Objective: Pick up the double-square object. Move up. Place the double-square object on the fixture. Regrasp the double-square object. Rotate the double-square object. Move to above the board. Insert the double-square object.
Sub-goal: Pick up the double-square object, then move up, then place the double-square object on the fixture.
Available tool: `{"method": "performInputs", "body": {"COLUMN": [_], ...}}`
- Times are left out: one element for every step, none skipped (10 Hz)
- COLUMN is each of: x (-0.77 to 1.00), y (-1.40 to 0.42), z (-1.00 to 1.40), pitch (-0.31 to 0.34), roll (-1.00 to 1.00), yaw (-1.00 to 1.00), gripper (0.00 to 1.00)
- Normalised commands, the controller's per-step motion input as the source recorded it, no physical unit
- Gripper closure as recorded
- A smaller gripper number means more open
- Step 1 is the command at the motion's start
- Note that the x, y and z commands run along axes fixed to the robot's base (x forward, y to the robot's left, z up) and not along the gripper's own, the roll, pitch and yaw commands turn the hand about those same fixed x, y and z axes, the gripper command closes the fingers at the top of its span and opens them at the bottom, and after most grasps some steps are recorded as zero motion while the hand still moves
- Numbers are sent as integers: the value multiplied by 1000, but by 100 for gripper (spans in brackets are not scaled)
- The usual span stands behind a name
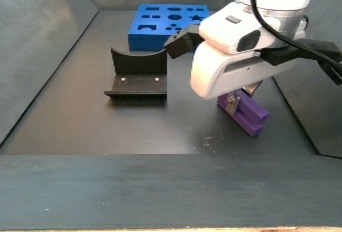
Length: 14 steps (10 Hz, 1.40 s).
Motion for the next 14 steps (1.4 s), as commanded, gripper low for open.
{"method": "performInputs", "body": {"x": [0,0,0,0,0,42,26,7,-8,-21,-24,0,-1,-12], "y": [0,0,0,0,0,33,32,19,13,7,5,0,-1,0], "z": [0,0,0,0,788,768,705,559,438,274,192,1000,1000,1000], "pitch": [0,0,0,0,0,-3,23,54,63,69,74,0,12,31], "roll": [0,0,0,0,0,9,7,15,30,53,64,0,1,6], "yaw": [0,0,0,0,0,18,14,3,-3,-9,-10,0,0,-1], "gripper": [100,100,100,100,100,100,100,100,100,100,100,100,100,100]}}
